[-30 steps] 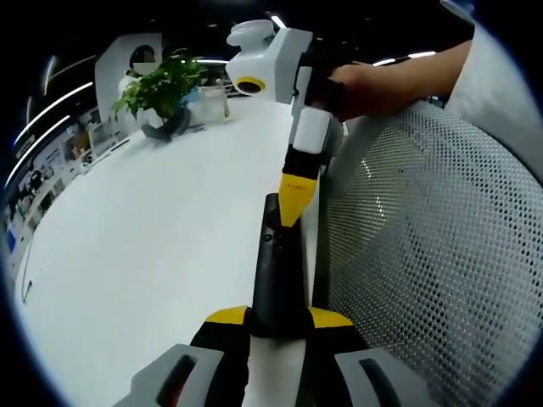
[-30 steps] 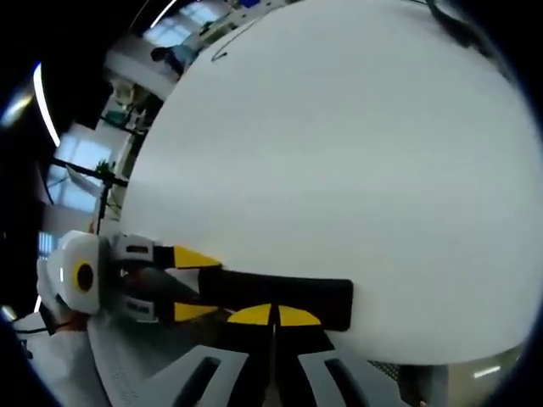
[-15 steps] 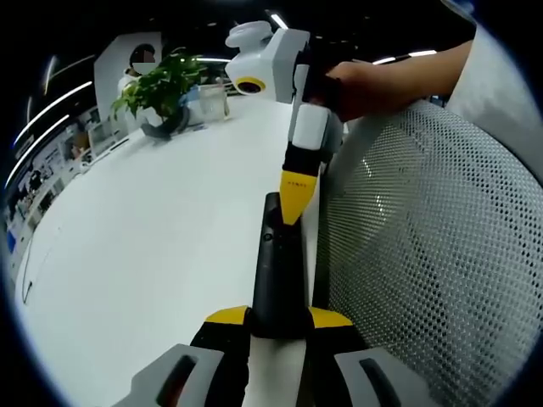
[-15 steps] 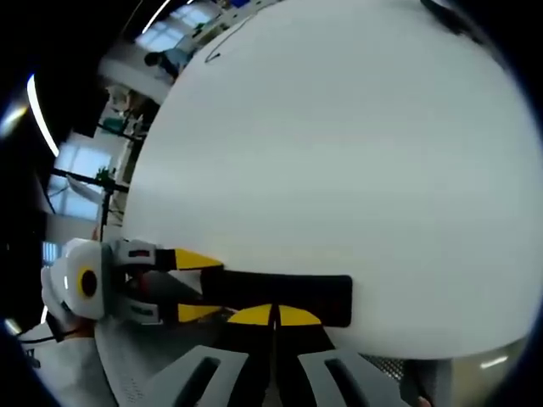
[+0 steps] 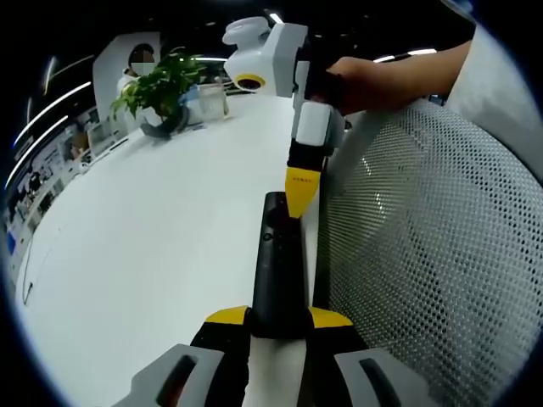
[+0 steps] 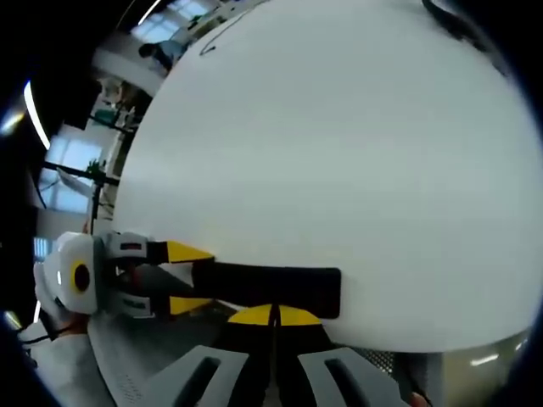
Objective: Press the specified remote control buttons in sequence, fully releasing each button before pressing the next.
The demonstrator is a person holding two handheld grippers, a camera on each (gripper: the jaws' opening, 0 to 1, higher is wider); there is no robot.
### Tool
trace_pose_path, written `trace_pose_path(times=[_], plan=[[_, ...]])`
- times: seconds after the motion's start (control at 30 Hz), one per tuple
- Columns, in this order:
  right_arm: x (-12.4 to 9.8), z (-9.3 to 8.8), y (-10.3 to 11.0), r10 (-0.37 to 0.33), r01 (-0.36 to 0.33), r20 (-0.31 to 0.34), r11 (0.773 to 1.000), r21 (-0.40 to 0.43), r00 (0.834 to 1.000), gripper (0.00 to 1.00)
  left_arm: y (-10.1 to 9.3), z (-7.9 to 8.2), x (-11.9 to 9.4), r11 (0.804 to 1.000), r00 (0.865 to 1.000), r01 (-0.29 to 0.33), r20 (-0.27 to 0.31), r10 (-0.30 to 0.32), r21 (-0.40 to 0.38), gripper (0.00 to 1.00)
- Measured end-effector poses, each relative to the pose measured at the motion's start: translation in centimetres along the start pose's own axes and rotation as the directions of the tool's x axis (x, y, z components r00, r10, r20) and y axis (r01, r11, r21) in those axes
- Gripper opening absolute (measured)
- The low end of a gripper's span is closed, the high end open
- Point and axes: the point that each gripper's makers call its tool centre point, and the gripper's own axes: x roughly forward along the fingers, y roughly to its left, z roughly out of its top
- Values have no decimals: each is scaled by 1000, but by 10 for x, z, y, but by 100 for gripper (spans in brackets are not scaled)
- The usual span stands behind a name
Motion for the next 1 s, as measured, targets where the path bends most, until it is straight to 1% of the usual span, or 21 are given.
trace_pose_path(times=[0.1, 0.33, 1.0], plan=[[1, -1, -1, -13, 12, -10, 1000, -12, 1000, 0, 0, 0, 0, 1000, 1000, 0, 0, 0, 0, 24], [2, -1, -2, -28, 28, -11, 999, -30, 1000, 0, 0, 0, 0, 1000, 1000, 1, 3, -1, -2, 24], [2, -3, -3, -16, 16, -10, 1000, -17, 1000, 0, -1, 0, 0, 1000, 1000, 1, 6, -1, 1, 25]])
